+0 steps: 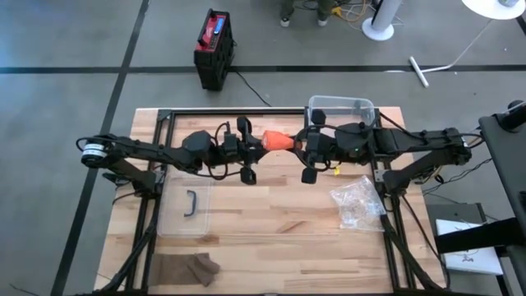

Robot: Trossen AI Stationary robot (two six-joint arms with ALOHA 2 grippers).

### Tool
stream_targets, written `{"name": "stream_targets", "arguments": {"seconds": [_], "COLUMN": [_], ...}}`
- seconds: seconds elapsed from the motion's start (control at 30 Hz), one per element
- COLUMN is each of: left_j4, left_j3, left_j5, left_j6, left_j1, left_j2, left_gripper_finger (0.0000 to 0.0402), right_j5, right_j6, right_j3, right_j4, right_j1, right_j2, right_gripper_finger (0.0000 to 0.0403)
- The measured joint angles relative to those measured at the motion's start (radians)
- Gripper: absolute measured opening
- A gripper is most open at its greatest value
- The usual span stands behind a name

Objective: Roll bandage
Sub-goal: Roll the orange bandage

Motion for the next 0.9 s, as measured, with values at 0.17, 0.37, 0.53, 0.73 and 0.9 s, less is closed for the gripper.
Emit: {"name": "stream_targets", "arguments": {"seconds": [0.17,0.37,0.53,0.73,0.9], "left_j4": [-0.018,-0.029,-0.026,0.024,0.053], "left_j3": [-0.001,-0.012,-0.013,-0.014,-0.015], "left_j5": [-0.008,-0.010,-0.009,-0.003,-0.001], "left_j6": [-0.003,-0.021,-0.031,-0.042,-0.054], "left_j1": [0.001,0.001,-0.003,-0.005,-0.005], "left_j2": [0.000,0.000,0.000,0.000,0.000], "left_gripper_finger": [0.0002,0.0001,0.0000,0.0000,0.0000], "right_j5": [0.086,0.205,0.290,0.292,0.297], "right_j6": [-0.017,-0.026,-0.060,-0.060,-0.069], "right_j3": [0.000,-0.002,-0.002,-0.002,-0.002], "right_j4": [-0.001,0.000,0.000,0.004,0.066], "right_j1": [0.001,-0.001,-0.001,-0.001,-0.001], "right_j2": [-0.002,-0.015,-0.019,0.002,0.049], "right_gripper_finger": [0.0085,0.0087,0.0099,0.0098,0.0087]}}
